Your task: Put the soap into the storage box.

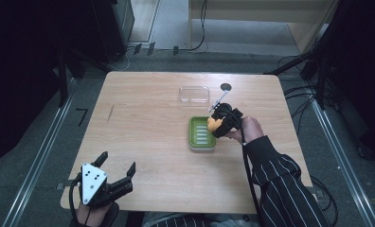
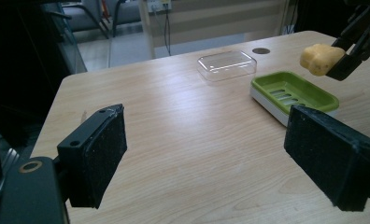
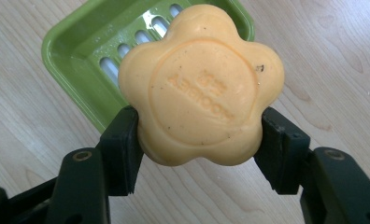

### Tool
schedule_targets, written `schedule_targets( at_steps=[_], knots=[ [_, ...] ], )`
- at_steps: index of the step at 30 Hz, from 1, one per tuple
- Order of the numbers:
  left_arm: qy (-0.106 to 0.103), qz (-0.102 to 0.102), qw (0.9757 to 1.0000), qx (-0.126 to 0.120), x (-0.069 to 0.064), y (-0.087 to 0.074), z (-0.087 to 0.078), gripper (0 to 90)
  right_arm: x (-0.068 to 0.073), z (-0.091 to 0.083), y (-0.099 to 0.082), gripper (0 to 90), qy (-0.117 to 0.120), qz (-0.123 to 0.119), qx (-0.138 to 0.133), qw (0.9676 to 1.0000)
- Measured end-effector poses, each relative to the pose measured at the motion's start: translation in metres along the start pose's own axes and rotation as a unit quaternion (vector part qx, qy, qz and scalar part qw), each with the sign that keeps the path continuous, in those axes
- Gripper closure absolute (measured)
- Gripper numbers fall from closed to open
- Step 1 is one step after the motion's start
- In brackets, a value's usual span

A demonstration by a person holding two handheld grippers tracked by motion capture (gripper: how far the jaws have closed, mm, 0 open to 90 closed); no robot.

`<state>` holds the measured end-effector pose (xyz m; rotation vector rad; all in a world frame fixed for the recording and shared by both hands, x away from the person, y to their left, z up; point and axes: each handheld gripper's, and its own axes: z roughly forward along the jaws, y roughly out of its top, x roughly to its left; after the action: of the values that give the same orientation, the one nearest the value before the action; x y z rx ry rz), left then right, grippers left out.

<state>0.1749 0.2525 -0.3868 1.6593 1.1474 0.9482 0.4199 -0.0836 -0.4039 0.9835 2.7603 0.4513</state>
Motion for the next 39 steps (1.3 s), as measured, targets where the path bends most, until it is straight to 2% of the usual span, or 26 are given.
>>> schedule_targets(
  at_steps=[11,22,39],
  knots=[
    [0.003,-0.001,1.0,0.001,0.001,0.0,-0.002,13.7,0.006,0.005,0.01,40.1,0.008,-0.012,0.005,0.9999],
    [0.005,-0.001,1.0,0.0,0.001,-0.001,-0.002,13.7,0.008,0.009,0.014,40.1,0.013,-0.014,0.01,0.9998],
    [0.007,-0.003,1.0,0.001,0.002,-0.001,-0.003,13.7,0.017,0.028,0.03,40.1,0.024,-0.031,0.023,0.999]
  ],
)
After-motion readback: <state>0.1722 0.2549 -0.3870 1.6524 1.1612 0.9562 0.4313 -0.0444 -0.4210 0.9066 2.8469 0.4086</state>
